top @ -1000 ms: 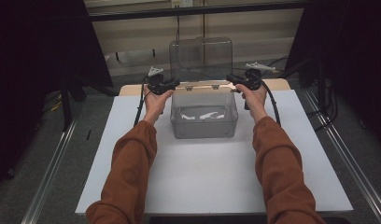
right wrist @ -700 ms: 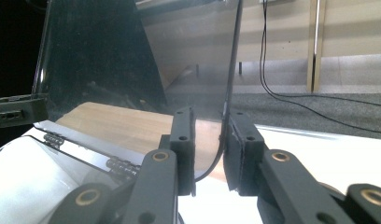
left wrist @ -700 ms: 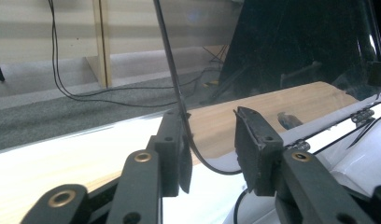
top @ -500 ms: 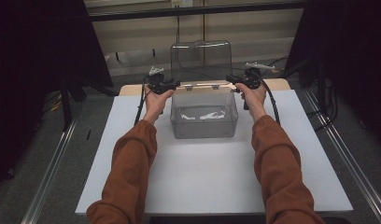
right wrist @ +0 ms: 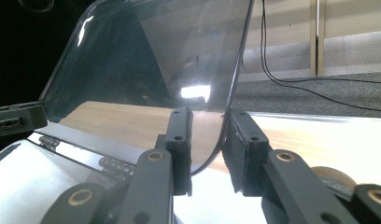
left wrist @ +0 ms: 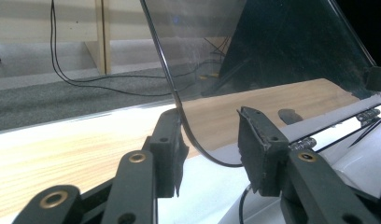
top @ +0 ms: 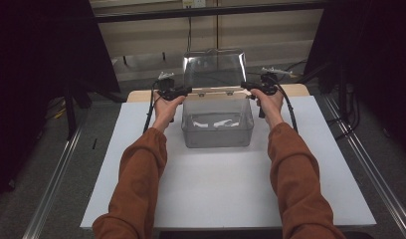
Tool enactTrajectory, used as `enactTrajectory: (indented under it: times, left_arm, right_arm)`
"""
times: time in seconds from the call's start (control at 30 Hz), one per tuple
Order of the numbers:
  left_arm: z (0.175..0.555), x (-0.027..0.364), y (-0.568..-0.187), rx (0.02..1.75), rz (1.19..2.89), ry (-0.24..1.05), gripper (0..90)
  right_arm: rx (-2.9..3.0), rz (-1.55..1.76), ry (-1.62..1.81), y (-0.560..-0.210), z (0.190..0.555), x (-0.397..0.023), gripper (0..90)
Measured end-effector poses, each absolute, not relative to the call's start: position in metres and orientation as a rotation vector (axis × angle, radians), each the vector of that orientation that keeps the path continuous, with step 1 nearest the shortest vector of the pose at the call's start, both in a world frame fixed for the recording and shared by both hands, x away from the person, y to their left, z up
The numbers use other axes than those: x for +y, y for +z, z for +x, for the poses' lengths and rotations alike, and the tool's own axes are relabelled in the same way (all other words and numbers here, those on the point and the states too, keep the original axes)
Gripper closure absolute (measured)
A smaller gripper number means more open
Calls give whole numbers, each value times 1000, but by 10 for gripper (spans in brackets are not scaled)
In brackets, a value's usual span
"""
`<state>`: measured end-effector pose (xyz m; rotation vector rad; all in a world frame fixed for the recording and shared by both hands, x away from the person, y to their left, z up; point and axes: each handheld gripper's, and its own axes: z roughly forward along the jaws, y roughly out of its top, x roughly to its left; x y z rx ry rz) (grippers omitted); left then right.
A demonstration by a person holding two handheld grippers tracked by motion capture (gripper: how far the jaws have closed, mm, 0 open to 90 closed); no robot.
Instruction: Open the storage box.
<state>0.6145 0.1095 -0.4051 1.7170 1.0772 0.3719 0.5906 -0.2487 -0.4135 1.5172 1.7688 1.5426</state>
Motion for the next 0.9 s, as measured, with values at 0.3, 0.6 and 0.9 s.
enactTrajectory:
  times: [0.3, 0.6, 0.9]
  left_arm:
    - [615, 111, -407, 1092, 1730, 377, 570]
    - [615, 109, -411, 1094, 1694, 341, 594]
    - [616, 110, -414, 1113, 1672, 401, 434]
  right_arm:
    - [1760, 1587, 1572, -419, 592, -248, 660]
    - [1761, 1585, 1500, -421, 593, -251, 723]
    - [1732, 1540, 1484, -418, 590, -248, 591]
